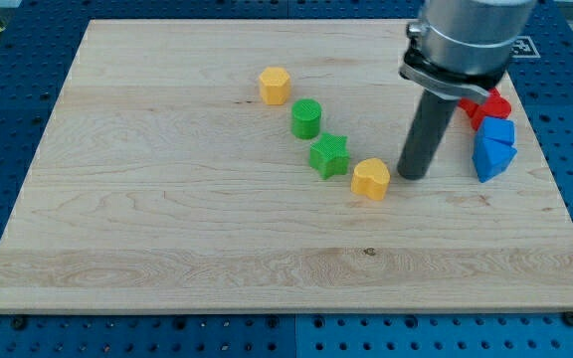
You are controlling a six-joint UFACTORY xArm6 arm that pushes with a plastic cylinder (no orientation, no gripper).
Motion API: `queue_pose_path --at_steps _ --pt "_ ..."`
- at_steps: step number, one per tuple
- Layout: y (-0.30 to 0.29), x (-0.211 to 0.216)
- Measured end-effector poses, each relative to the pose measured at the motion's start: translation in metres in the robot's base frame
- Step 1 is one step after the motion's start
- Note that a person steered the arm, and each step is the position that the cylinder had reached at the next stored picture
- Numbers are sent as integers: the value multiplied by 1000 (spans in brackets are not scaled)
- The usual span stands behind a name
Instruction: Slide the green circle left and up a bit
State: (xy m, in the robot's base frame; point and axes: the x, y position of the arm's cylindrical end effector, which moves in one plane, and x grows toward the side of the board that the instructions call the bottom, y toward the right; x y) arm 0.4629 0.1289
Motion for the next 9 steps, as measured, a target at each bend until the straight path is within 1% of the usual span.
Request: queue_pose_path --at_steps 1,2,3,5,6,8,9 --pt "-23 -22" --pt "-65 -44" --pt "-92 -57" --pt "-144 -72" --pt "-157 -79" --pt "-185 -79" --pt "-188 -72"
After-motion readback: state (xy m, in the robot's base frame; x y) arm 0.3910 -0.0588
